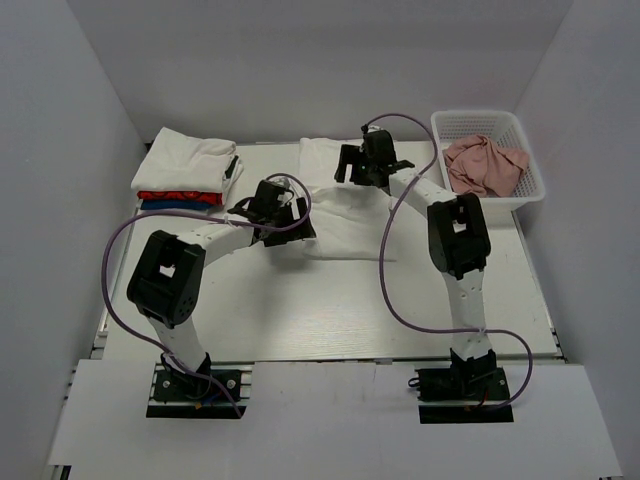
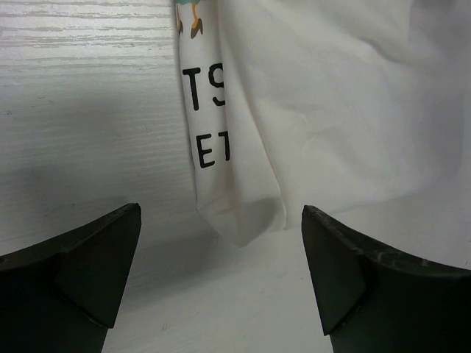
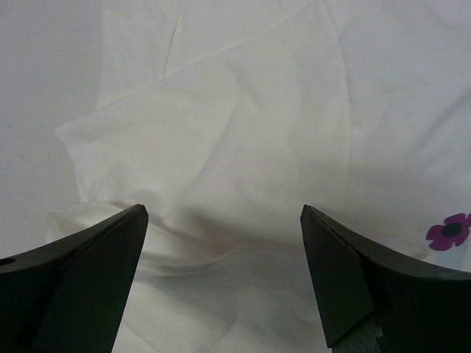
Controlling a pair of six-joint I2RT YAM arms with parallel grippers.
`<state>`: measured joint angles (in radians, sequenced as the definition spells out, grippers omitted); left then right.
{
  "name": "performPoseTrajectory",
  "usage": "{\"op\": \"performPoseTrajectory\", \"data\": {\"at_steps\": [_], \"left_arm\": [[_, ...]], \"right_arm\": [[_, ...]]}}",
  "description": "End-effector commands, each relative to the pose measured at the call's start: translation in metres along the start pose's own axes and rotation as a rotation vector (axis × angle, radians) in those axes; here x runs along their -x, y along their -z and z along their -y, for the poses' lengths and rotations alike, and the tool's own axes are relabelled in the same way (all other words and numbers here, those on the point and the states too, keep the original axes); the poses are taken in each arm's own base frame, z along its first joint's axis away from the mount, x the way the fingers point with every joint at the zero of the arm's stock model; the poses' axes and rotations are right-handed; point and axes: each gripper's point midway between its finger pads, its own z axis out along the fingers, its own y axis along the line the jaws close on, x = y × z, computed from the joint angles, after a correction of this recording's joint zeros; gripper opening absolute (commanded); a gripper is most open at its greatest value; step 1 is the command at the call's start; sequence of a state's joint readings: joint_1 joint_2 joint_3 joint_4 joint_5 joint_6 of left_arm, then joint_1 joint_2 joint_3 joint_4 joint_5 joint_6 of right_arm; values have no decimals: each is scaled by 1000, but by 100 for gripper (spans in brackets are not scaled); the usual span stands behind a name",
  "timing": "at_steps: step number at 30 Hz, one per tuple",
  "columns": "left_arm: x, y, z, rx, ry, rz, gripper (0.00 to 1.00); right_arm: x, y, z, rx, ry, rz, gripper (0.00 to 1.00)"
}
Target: Fold and stack the t-shirts
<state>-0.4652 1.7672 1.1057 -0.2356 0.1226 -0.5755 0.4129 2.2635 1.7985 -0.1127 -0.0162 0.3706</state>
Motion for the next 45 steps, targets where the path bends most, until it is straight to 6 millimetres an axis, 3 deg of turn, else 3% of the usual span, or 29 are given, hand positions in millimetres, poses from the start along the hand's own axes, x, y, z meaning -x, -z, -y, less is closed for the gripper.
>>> {"op": "performPoseTrajectory", "data": {"at_steps": [1,2,4,5,6,7,8,9,11,12,13,14,15,17,18,20,21,26,28,33,37,39,40,41,42,45], "left_arm": [[9,9,10,-27,-18,35,100],[5,9,7,-22,-16,27,98],[0,6,9,-48,-18,20,91],[-9,3,8,-60,-16,-5,89],[-7,3,9,-65,-18,2,86],[-12,3,7,-68,-16,-12,84],[-15,-1,5,-65,-15,-17,83],[-17,-1,6,-73,-15,-23,82],[-22,-4,6,-84,-15,-38,77],[-27,-8,4,-91,-13,-53,75],[-26,-8,9,-114,-16,-50,69],[-32,-9,11,-140,-7,-70,64],[-32,-10,16,-151,-15,-65,64],[-41,-13,14,-165,-14,-87,57],[-44,-16,12,-159,-11,-97,54],[-48,-20,9,-151,-8,-110,45],[-47,-23,11,-163,-9,-111,41],[-47,-24,14,-177,-9,-120,3],[-43,-19,17,-188,-14,-103,0],[-43,-18,18,-198,-18,-88,0],[-42,-15,21,-211,-20,-85,0],[-46,-13,19,-211,-11,-85,0],[-42,-11,24,-231,-16,-75,0],[-42,-11,24,-231,-16,-75,0],[-46,-11,23,-239,-16,-82,0],[-56,2,33,-277,-24,-97,0]], "right_arm": [[40,25,-5,-13,52,86,91],[40,41,-5,-19,52,93,91],[39,53,-4,-25,52,104,91],[31,76,-2,-38,50,103,91],[30,85,1,-44,44,112,91],[43,106,-2,-51,13,163,91],[14,116,9,-78,0,117,91],[24,136,6,-69,-32,163,91],[-10,150,25,-124,-72,121,91],[-4,164,24,-118,-98,148,91],[-25,166,34,-140,-124,112,91],[-31,180,37,-146,-155,124,91],[-47,182,44,-167,-157,93,91],[-56,187,54,-206,-198,85,91],[-70,193,61,-223,-203,61,91],[-79,196,57,-194,-217,36,91],[-94,195,61,-194,-213,5,91],[-133,187,68,-189,-228,-107,91],[-146,182,71,-196,-231,-149,89],[-157,167,73,-182,-221,-187,81],[-167,160,78,-202,-245,-234,65],[-171,159,80,-210,-244,-249,50],[-177,160,74,-177,-256,-262,34],[-179,160,76,-179,-259,-262,34],[-176,161,73,-165,-261,-249,18],[-172,172,65,-128,-251,-208,0]]}}
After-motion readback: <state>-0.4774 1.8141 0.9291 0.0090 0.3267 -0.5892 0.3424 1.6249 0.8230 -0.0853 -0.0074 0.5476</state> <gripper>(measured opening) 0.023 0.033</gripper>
